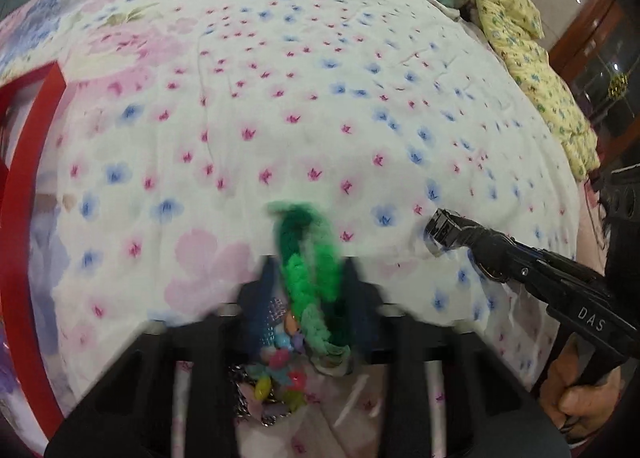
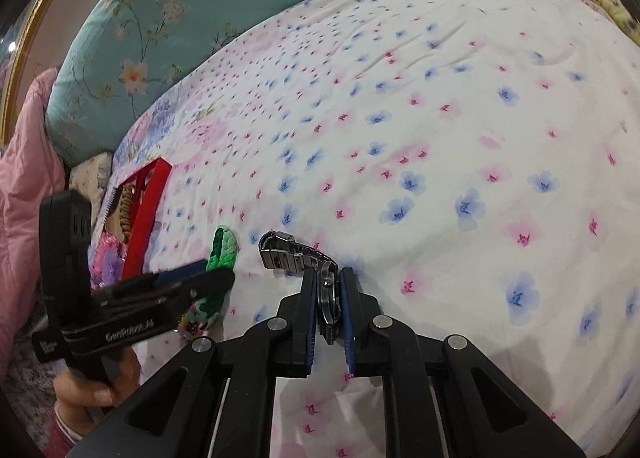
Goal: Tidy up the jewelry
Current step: 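Grasp the green braided bracelet with the left tool while the right tool grasps the black watch, then carry the green bracelet with the left tool while the right tool carries the watch into the tray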
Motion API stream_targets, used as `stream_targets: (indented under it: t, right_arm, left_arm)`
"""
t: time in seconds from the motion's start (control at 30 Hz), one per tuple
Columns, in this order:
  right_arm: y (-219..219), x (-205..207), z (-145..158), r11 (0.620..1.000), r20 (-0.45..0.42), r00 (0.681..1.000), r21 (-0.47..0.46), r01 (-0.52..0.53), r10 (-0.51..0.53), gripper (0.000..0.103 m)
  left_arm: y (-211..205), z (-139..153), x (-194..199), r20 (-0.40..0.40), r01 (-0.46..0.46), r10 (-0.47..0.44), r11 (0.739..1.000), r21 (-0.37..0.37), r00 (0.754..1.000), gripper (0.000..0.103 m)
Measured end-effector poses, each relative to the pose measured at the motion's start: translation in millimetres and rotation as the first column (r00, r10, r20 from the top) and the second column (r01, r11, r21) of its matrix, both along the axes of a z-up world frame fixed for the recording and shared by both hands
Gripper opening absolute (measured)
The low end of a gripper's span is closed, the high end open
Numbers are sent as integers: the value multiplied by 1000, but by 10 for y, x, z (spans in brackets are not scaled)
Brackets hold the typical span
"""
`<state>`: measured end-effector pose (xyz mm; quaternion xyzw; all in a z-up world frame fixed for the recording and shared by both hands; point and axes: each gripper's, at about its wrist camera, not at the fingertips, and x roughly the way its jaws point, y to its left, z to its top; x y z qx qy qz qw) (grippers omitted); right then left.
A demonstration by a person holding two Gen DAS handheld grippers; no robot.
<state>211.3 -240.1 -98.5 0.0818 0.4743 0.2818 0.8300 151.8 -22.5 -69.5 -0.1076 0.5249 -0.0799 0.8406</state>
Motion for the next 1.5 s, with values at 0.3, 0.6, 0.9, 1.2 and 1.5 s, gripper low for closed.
stream_targets:
  t: [0.3, 0.6, 0.9, 1.2, 1.5]
  right_arm:
    - [24, -111, 11, 977, -93, 993, 209, -50, 71, 10]
    - [491, -437, 175, 936, -101, 974, 312, -161, 201, 10]
    - [1257, -759, 248, 894, -97, 929, 325, -309, 356, 10]
    - [1974, -944, 386, 861, -42, 893, 291, -417, 447, 10]
    - [2551, -946, 440, 859, 24, 884, 226, -460, 467, 10]
  left_arm:
    - [252, 300, -392, 58, -50, 58, 990, -130, 997, 18]
    - [790, 662, -1078, 140, -180, 204, 969, -170, 969, 18]
    - [1541, 756, -1650, 169, -351, 375, 924, -152, 912, 18]
    - [2141, 674, -1936, 165, -492, 508, 861, -133, 845, 18]
    - [2446, 579, -1909, 166, -534, 544, 839, -105, 822, 18]
